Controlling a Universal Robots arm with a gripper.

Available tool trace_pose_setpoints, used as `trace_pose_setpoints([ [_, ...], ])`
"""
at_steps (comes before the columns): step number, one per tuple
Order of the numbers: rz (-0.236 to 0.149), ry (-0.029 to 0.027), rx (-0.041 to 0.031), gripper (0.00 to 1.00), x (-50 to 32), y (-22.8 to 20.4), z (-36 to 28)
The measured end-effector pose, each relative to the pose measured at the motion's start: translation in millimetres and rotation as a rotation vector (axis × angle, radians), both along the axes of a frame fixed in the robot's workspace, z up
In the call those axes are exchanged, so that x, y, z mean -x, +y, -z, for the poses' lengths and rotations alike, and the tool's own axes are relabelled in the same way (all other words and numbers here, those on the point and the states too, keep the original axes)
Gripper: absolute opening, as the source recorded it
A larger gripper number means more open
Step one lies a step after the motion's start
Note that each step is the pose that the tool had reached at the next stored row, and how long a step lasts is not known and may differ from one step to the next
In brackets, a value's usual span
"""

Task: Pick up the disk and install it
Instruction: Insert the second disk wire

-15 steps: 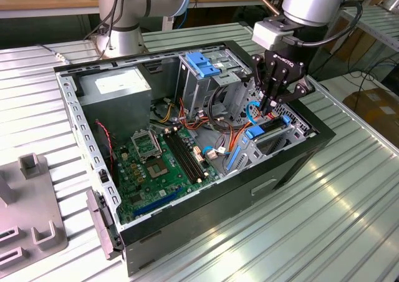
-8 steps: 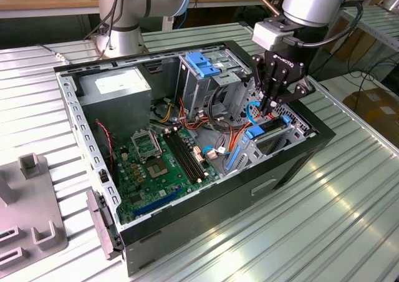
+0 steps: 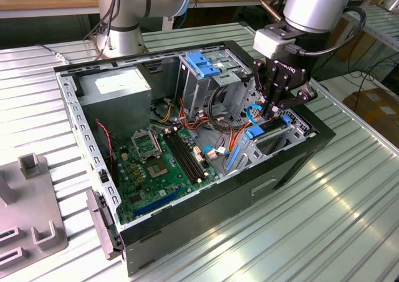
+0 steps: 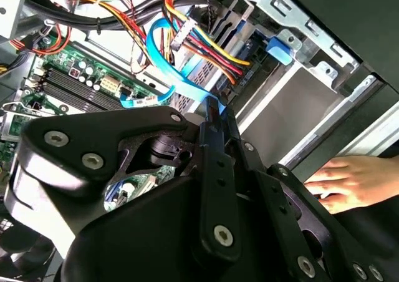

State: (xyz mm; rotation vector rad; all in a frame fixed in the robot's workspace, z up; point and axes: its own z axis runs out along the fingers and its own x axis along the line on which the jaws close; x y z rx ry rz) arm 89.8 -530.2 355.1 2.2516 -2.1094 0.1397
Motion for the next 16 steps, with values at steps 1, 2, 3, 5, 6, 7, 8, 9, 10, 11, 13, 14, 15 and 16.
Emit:
trace_pose_setpoints([
  [1, -0.001, -0.0017, -0.0011, 0.16, 1.0, -0.8, 0.2],
  [2, -0.001, -0.0038, -0.0021, 0.16, 2.1, -1.8, 0.5],
  [3, -0.002, -0.0111, -0.0029, 0.16, 4.0, -4.0, 0.8],
  [5, -0.003, -0.0334, -0.0044, 0.16, 5.5, -5.3, 1.0],
  [6, -0.003, -0.0396, -0.0050, 0.16, 6.1, -5.6, 1.1],
  [7, -0.004, -0.0452, -0.0055, 0.16, 6.8, -6.2, 1.2],
  [8, -0.004, -0.0473, -0.0056, 0.16, 7.3, -6.3, 1.2],
  [9, -0.004, -0.0480, -0.0057, 0.16, 7.4, -6.4, 1.3],
  [10, -0.004, -0.0481, -0.0056, 0.16, 7.4, -6.4, 1.4],
  [11, -0.004, -0.0480, -0.0057, 0.16, 7.4, -6.5, 1.8],
  [13, -0.004, -0.0489, -0.0056, 0.16, 7.5, -6.8, 2.6],
  [14, -0.004, -0.0501, -0.0057, 0.16, 7.5, -7.0, 2.8],
  [15, -0.004, -0.0512, -0.0058, 0.16, 7.5, -7.2, 2.9],
  [16, -0.004, -0.0535, -0.0059, 0.16, 7.5, -7.7, 3.0],
])
